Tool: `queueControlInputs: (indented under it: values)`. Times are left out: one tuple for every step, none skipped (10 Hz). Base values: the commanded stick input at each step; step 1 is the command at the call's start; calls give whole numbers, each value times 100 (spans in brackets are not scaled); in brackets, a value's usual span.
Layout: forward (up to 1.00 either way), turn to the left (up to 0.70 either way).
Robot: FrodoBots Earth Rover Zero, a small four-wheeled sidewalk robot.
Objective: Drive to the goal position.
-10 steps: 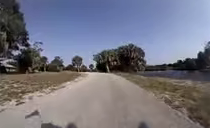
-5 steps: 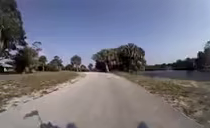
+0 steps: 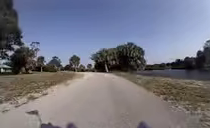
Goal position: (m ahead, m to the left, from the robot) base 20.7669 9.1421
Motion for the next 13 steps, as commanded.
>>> queueControlInputs:
  values:
    - [100,2]
    - [100,2]
    - [100,2]
    - [100,2]
    - [100,2]
    - [100,2]
    - [100,3]
    - [100,2]
    - [100,3]
    - [100,3]
    - [100,3]
    - [100,2]
    - [100,6]
